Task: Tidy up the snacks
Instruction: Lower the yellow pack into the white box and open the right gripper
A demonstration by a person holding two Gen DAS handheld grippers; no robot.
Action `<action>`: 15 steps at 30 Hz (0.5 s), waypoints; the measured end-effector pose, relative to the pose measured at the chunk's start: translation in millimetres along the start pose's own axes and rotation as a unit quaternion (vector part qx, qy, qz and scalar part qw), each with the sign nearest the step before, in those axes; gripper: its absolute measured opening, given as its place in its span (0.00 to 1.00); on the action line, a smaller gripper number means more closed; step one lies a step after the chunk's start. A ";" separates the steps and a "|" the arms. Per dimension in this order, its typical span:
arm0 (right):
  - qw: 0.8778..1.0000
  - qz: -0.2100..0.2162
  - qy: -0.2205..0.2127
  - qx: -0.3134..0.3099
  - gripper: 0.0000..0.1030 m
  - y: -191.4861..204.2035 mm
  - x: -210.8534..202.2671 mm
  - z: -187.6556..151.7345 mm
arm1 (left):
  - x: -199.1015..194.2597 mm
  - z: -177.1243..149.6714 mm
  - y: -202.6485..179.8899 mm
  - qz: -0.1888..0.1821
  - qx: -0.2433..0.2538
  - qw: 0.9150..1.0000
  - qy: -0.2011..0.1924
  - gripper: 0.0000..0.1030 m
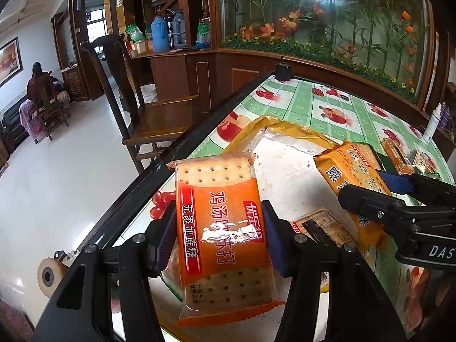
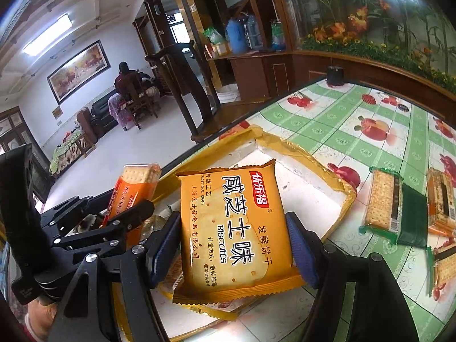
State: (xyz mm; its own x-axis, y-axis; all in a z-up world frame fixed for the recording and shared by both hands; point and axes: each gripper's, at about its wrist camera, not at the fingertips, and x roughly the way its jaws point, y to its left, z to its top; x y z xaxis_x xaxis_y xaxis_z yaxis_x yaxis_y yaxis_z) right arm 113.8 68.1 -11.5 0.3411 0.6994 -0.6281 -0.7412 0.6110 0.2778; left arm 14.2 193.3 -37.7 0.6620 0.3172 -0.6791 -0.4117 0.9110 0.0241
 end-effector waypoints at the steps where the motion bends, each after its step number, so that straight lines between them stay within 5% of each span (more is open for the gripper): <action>1: 1.000 0.000 0.002 0.001 0.70 -1.1 1.9 -1.0 | 0.8 -0.6 -0.1 0.000 0.001 1.000 0.001 0.53; 15: 1.000 -0.006 0.017 0.008 0.71 -9.6 22.9 0.0 | 16.4 -5.2 3.8 0.017 0.004 0.999 0.029 0.53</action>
State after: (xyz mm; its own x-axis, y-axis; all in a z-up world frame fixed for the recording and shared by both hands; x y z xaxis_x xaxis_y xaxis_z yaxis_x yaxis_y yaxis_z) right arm 128.7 78.2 -28.5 0.3301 0.6795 -0.6552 -0.7283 0.6249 0.2811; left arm 20.2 200.6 -52.5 0.6099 0.3326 -0.7193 -0.4289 0.9018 0.0533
